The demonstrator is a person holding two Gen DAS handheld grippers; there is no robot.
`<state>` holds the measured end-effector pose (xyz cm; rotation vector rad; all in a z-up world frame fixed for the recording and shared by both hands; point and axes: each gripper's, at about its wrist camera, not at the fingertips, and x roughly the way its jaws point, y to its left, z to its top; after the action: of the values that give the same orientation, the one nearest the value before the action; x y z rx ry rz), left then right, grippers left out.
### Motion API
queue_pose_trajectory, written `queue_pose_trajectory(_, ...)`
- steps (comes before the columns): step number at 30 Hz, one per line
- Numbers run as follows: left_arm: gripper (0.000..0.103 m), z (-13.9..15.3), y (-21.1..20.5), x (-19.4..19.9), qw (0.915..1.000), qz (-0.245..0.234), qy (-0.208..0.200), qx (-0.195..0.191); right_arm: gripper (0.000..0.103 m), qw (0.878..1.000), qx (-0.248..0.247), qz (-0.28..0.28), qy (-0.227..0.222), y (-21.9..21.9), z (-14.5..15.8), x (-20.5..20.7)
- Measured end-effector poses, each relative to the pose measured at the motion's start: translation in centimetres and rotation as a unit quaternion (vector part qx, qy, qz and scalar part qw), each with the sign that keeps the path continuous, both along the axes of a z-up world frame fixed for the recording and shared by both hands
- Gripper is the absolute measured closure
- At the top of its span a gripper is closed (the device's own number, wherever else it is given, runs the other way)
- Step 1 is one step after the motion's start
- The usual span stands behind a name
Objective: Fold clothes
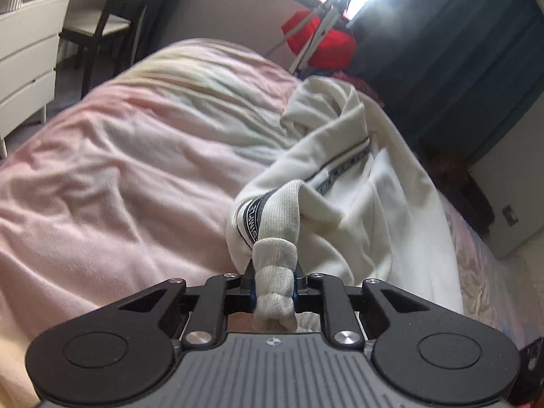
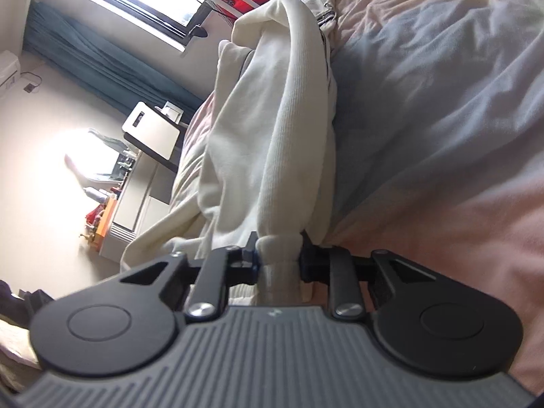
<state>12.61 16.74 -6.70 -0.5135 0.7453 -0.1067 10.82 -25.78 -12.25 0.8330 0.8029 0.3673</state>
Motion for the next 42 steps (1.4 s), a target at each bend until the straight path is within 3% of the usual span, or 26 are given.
queue_pose_trajectory(3, 0.087, 1.9, 1.6, 1.4, 0.9988, 0.038, -0.032, 0.002, 0.081, 1.000, 0.023, 0.008, 0.003, 2.3, 0.9, -0.7)
queue_pose_trajectory(6, 0.087, 4.9, 4.7, 4.5, 0.9956, 0.070, -0.059, 0.018, 0.082, 0.995, 0.099, 0.014, 0.004, 5.8, 1.2, 0.0)
queue_pose_trajectory(10, 0.088, 10.0, 8.9, 10.5, 0.9874, 0.090, -0.099, 0.084, 0.081, 0.987, 0.149, 0.058, -0.019, 14.2, 2.5, 2.4)
queue_pose_trajectory(13, 0.088, 12.2, 12.4, 15.5, 0.9723, 0.116, -0.125, 0.161, 0.081, 0.979, 0.175, 0.096, -0.034, 21.3, 3.3, 5.8)
queue_pose_trajectory(16, 0.088, 11.0, 15.4, 21.7, 0.9581, 0.142, -0.110, 0.223, 0.081, 0.973, 0.192, 0.120, -0.038, 28.2, 2.9, 9.2)
queue_pose_trajectory(18, 0.088, 8.8, 16.8, 25.6, 0.9545, 0.140, -0.081, 0.251, 0.081, 0.977, 0.161, 0.134, -0.038, 32.0, 2.1, 11.2)
queue_pose_trajectory(22, 0.088, 3.3, 18.5, 31.4, 0.9559, 0.123, -0.023, 0.266, 0.081, 0.982, 0.122, 0.143, -0.016, 35.7, -0.3, 13.6)
queue_pose_trajectory(24, 0.087, 1.1, 19.6, 32.8, 0.9596, 0.119, -0.003, 0.255, 0.080, 0.983, 0.115, 0.141, -0.012, 36.2, -0.8, 14.2)
queue_pose_trajectory(28, 0.084, -0.9, 21.2, 33.1, 0.9646, 0.114, 0.009, 0.238, 0.077, 0.985, 0.110, 0.135, -0.007, 36.2, -1.1, 14.8)
queue_pose_trajectory(30, 0.080, -0.3, 21.1, 32.1, 0.9614, 0.114, 0.010, 0.250, 0.073, 0.986, 0.096, 0.138, -0.017, 35.8, -0.2, 14.9)
queue_pose_trajectory(32, 0.072, 0.5, 21.0, 31.0, 0.9575, 0.115, 0.014, 0.264, 0.058, 0.985, 0.064, 0.156, -0.047, 35.8, 1.2, 14.6)
queue_pose_trajectory(34, 0.044, 2.1, 20.4, 28.9, 0.9545, 0.123, 0.000, 0.272, 0.017, 0.982, 0.038, 0.169, -0.072, 35.5, 2.6, 13.7)
queue_pose_trajectory(35, 0.036, 3.0, 20.1, 27.7, 0.9529, 0.127, -0.009, 0.275, 0.008, 0.981, 0.026, 0.172, -0.082, 35.2, 3.4, 13.1)
queue_pose_trajectory(36, 0.023, 3.9, 19.7, 26.5, 0.9513, 0.132, -0.017, 0.278, 0.008, 0.980, 0.015, 0.175, -0.092, 34.9, 4.1, 12.4)
queue_pose_trajectory(37, 0.017, 4.8, 19.4, 25.3, 0.9495, 0.137, -0.026, 0.281, 0.008, 0.979, 0.004, 0.178, -0.103, 34.6, 4.8, 11.7)
queue_pose_trajectory(41, 0.014, 8.2, 17.1, 20.7, 0.9505, 0.141, -0.067, 0.268, 0.009, 0.974, -0.043, 0.175, -0.140, 32.5, 7.8, 8.5)
queue_pose_trajectory(42, 0.006, 9.0, 16.2, 19.2, 0.9528, 0.137, -0.079, 0.259, 0.009, 0.972, -0.053, 0.170, -0.151, 31.5, 8.7, 7.4)
